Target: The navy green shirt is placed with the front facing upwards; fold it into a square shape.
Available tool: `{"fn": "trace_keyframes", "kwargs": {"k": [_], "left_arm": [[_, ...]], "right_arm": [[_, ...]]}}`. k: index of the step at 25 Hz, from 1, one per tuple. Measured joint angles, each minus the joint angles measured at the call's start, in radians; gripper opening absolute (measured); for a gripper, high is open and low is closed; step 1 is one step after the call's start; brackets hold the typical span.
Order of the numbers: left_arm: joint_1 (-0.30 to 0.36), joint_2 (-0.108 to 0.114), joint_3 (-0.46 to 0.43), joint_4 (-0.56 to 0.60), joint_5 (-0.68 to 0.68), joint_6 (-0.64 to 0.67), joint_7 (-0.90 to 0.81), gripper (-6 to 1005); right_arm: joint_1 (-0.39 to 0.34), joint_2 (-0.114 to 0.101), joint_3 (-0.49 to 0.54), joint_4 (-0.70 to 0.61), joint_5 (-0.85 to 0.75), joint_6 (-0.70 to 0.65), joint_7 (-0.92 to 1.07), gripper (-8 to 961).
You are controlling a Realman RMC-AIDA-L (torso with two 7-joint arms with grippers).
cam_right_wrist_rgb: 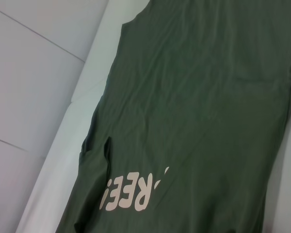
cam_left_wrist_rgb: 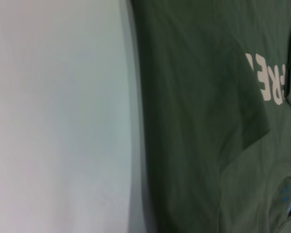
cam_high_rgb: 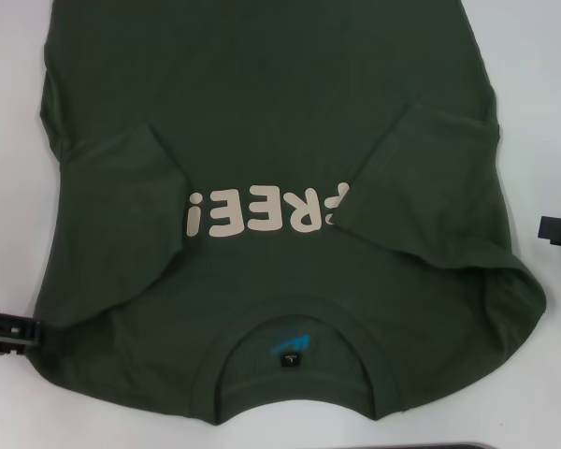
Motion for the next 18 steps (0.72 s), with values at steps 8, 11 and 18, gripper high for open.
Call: {"fn": "trace_keyframes", "kwargs": {"k": [8, 11, 18], "left_arm": [[-0.004, -0.001, 0.001, 0.001, 0.006, -0.007, 0.001, 535], [-0.007, -0.001, 0.002, 0.001, 0.006, -0.007, 0.002, 501], [-0.009, -0.005, 0.002, 0.002, 0.007, -0.003, 0.012, 412]], "right_arm": [[0.004, 0.0, 0.0, 0.0, 0.0, 0.0, 0.0, 816], [0.005, 0.0, 0.0, 0.0, 0.0, 0.0, 0.0, 816], [0.007, 0.0, 0.0, 0.0, 0.0, 0.004, 0.0, 815]]}}
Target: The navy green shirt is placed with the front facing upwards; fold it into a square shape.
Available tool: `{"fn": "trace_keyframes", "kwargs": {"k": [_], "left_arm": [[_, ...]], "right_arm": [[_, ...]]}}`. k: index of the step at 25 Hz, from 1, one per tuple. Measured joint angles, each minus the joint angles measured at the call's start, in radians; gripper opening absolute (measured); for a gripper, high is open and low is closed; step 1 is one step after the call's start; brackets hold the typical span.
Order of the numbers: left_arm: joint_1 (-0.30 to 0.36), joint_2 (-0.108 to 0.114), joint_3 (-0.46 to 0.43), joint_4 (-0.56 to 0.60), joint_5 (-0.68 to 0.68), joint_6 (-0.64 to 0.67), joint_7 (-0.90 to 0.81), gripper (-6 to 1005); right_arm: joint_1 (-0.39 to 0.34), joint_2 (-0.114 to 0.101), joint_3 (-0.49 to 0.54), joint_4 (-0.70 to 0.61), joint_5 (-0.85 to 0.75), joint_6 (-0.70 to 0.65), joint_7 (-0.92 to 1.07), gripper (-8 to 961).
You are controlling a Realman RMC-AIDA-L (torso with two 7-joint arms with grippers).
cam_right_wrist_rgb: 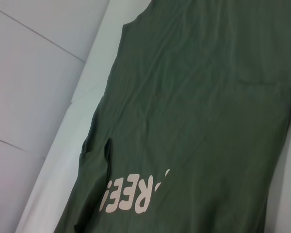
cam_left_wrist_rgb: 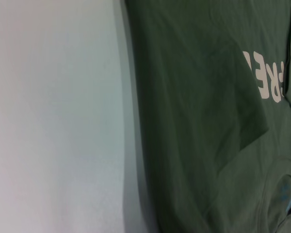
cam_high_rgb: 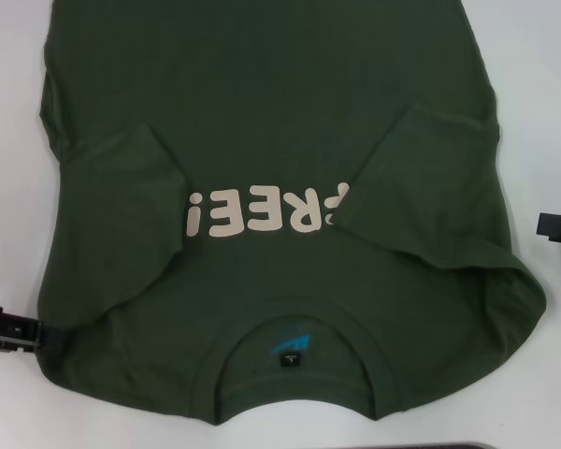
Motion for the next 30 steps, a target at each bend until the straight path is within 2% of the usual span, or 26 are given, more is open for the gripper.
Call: {"fn": "trace_keyframes", "kwargs": {"k": [7, 13, 23, 30], "left_arm": [[-0.005, -0.005, 0.017, 0.0, 0.026, -0.009, 0.008, 315], [-0.006, -0.008, 0.005, -0.002, 0.03, -0.014, 0.009, 94], [-0.004, -0.007, 0.008, -0.007, 0.03, -0.007, 0.014, 30], [0.001, -0.003, 0.003, -0.009, 0.028, 0.005, 0.032, 31]], "right_arm": [[0.002, 0.0, 0.0, 0.0, 0.0, -0.004, 0.001, 815], [0.004, 0.0, 0.0, 0.0, 0.0, -0.004, 0.002, 815], [0.0, -0.001, 0.0, 0.0, 0.0, -0.004, 0.009, 804], [-0.016, -0.019, -0.003, 0.0, -0.007, 0.006, 0.053, 778]]}}
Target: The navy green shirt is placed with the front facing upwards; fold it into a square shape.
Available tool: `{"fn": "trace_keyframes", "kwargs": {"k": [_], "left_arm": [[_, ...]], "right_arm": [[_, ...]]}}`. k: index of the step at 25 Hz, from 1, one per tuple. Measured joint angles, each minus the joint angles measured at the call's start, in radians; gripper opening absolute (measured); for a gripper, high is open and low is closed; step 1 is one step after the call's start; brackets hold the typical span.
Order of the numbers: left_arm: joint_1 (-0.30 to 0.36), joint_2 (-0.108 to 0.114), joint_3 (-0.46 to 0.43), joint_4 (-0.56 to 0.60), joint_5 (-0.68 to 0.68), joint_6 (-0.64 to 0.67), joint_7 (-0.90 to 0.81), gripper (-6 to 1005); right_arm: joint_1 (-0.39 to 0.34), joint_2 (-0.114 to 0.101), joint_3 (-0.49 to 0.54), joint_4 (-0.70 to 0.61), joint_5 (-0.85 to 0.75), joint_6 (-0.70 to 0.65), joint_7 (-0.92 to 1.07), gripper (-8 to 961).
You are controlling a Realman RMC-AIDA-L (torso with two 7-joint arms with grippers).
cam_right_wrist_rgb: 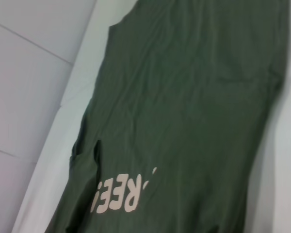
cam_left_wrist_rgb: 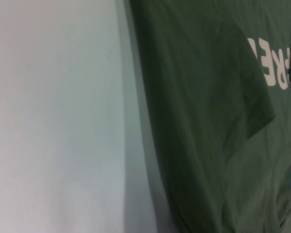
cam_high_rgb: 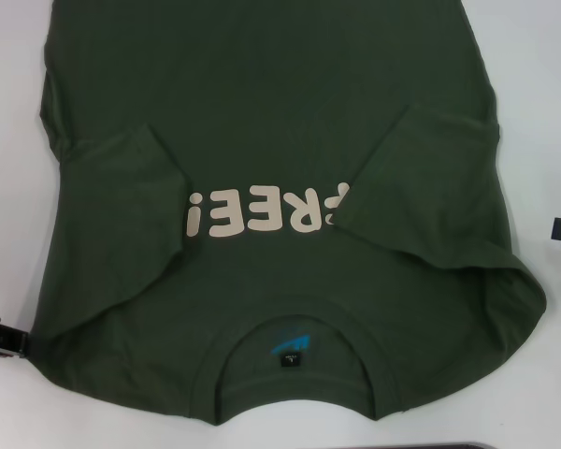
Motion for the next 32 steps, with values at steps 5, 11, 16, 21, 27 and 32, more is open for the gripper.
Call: {"fn": "trace_keyframes", "kwargs": {"k": [5, 11, 16, 21, 27, 32], "left_arm": [[-0.008, -0.003, -0.001, -0.001, -0.001, -0.001, 0.012, 30], [-0.013, -0.004, -0.001, -0.002, -0.004, -0.006, 0.018, 30], [-0.015, -0.004, -0.001, -0.002, -0.004, -0.007, 0.02, 30], [-0.019, -0.004, -0.001, -0.002, -0.004, -0.009, 0.021, 31], [-0.022, -0.003, -0.001, -0.002, -0.003, -0.01, 0.022, 31], [-0.025, -0.003, -0.001, -0.002, -0.001, -0.011, 0.022, 31]], "right_arm": [[-0.001, -0.008, -0.007, 0.003, -0.025, -0.005, 0.042, 758], [0.012, 0.01, -0.015, 0.012, -0.057, -0.029, 0.044, 735], [0.021, 0.022, -0.033, 0.034, -0.057, -0.035, 0.041, 716], [0.03, 0.036, -0.051, 0.038, -0.057, -0.036, 0.039, 697], [0.031, 0.04, -0.061, 0.04, -0.057, -0.043, 0.041, 674], [0.024, 0.036, -0.062, 0.04, -0.061, -0.03, 0.045, 655]]}}
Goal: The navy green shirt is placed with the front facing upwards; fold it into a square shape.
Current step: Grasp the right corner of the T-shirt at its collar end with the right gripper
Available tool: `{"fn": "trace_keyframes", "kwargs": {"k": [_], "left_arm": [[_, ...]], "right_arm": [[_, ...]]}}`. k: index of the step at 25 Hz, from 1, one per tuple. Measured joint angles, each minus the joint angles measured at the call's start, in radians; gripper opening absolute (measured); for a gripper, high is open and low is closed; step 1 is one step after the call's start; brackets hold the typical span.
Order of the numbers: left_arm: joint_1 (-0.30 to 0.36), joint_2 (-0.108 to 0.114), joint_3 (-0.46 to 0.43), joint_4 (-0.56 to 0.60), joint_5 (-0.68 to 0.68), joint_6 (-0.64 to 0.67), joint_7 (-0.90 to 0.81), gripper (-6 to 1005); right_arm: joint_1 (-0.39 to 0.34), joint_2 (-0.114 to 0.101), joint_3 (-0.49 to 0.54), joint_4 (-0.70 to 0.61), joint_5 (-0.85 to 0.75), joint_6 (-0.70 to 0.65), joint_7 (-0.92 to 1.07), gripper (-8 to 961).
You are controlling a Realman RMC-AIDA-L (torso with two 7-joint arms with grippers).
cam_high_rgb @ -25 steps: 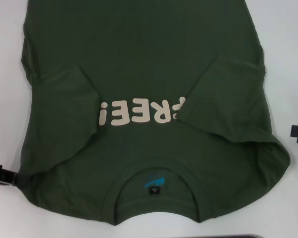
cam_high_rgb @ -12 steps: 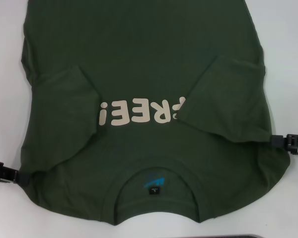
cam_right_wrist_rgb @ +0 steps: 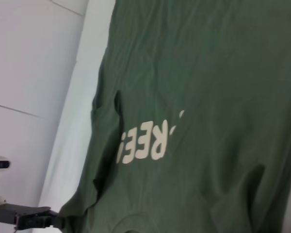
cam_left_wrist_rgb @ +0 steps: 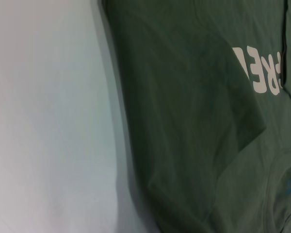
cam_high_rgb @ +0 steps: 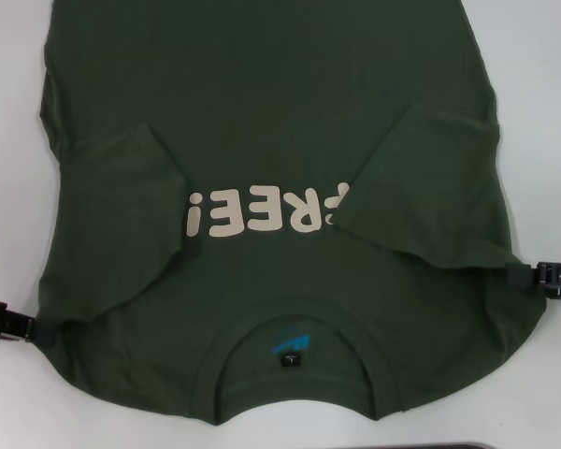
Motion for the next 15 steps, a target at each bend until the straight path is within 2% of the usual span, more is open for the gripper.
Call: {"fn": "trace_keyframes", "kwargs": {"k": [7, 12, 15], "left_arm": [[-0.01, 0.0, 0.005, 0.0, 0.001, -0.012, 0.0, 31], [-0.012, -0.001, 0.002, 0.0, 0.002, -0.014, 0.0, 31], [-0.012, -0.001, 0.002, 0.0, 0.002, -0.014, 0.0, 31]], "right_arm": [[-0.003, -0.001, 0.0, -0.001, -0.031, 0.024, -0.008, 628], [-0.003, 0.004, 0.0, -0.002, -0.032, 0.028, -0.015, 384], [-0.003, 0.006, 0.0, -0.002, -0.032, 0.028, -0.025, 280]]}}
